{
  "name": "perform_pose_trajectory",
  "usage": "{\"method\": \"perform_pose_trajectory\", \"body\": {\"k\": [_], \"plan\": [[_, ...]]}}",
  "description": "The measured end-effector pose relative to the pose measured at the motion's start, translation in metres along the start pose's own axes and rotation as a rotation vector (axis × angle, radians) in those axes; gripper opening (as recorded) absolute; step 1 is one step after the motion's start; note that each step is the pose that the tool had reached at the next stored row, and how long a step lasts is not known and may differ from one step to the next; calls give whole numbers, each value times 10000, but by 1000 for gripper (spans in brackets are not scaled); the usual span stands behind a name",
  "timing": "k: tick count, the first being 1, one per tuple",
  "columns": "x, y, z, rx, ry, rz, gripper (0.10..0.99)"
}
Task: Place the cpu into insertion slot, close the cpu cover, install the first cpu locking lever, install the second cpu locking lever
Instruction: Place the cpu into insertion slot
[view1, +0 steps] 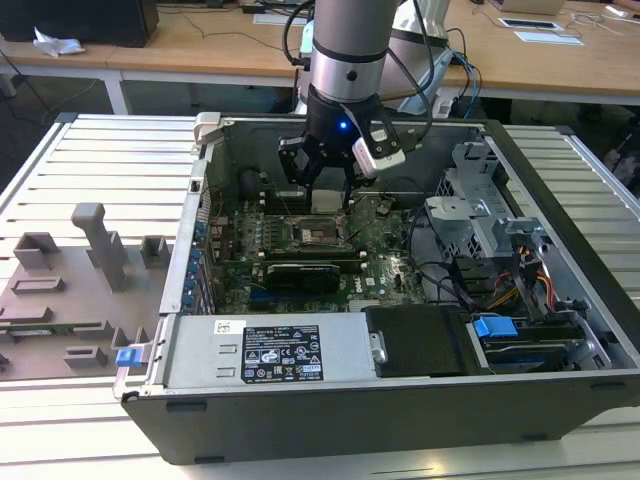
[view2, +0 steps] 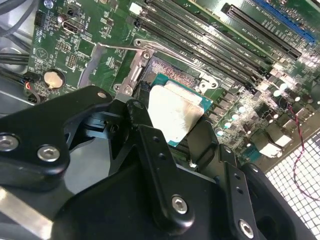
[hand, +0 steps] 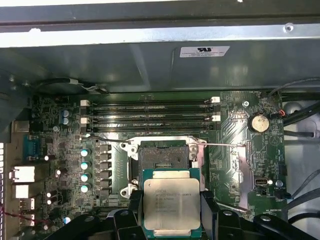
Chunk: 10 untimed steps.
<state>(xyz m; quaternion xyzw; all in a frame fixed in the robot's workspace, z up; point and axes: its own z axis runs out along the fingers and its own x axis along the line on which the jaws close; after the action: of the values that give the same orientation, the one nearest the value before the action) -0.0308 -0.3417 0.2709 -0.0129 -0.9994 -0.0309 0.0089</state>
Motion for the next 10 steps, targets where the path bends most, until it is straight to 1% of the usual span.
{"method": "perform_pose_trajectory", "body": {"k": [6,9,10], "plan": [[0,0,1,-1,-3,36,545],[0,0,1,-9,-28,447,545],[0,0,1,-13,-42,668,545]]}}
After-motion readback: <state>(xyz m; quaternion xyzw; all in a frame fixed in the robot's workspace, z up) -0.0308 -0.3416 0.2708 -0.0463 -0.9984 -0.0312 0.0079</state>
